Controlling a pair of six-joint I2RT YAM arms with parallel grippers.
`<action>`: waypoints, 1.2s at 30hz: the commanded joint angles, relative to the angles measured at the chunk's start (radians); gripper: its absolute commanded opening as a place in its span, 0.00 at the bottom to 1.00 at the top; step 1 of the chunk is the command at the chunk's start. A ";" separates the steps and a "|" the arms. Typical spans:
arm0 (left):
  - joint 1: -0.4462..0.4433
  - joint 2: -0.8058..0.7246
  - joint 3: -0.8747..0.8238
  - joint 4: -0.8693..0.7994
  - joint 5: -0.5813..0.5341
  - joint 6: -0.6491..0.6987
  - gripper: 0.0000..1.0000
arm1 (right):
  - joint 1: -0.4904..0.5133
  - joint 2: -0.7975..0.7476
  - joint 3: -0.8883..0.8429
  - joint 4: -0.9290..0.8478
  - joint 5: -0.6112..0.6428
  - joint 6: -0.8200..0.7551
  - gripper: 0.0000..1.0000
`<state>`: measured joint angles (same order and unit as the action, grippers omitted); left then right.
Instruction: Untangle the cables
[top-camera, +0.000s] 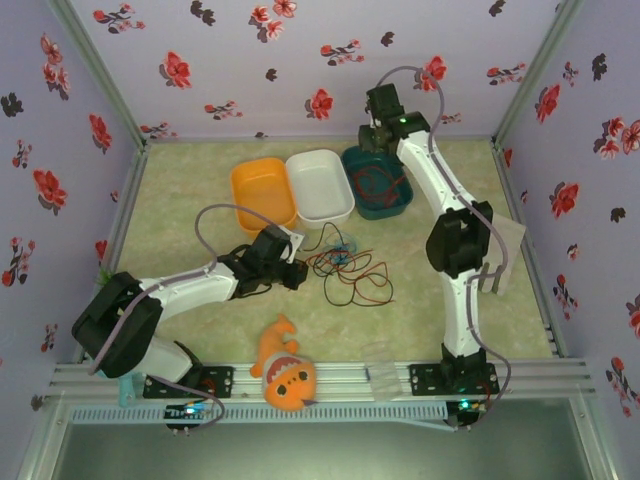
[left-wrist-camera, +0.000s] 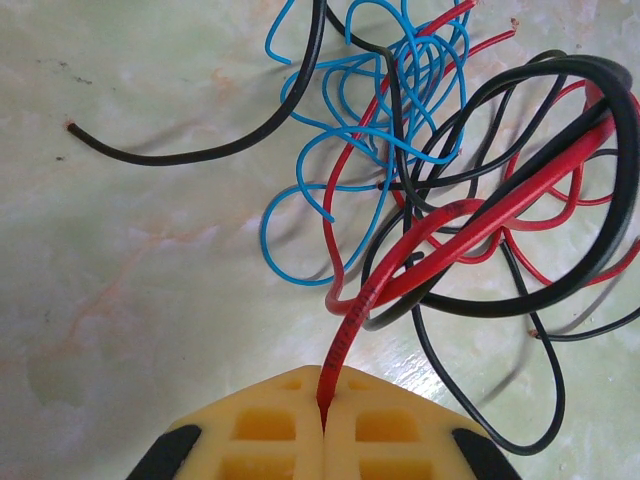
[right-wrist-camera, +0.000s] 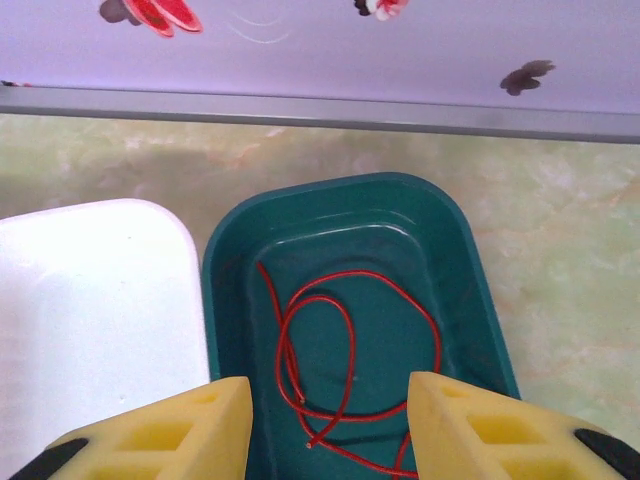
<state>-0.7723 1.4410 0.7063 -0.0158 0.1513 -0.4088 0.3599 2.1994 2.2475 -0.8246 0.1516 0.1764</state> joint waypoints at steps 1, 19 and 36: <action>-0.001 -0.002 0.021 0.004 0.015 0.016 0.00 | -0.004 -0.025 -0.035 -0.011 0.081 0.033 0.45; -0.002 -0.007 0.018 0.001 0.013 0.011 0.00 | -0.038 -0.284 -0.462 -0.112 0.251 0.315 0.33; -0.001 0.000 0.015 -0.001 0.011 0.010 0.00 | -0.167 -0.640 -1.202 0.563 -0.214 0.554 0.29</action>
<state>-0.7723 1.4410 0.7063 -0.0158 0.1513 -0.4088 0.2234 1.5841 1.1084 -0.4435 0.0578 0.6754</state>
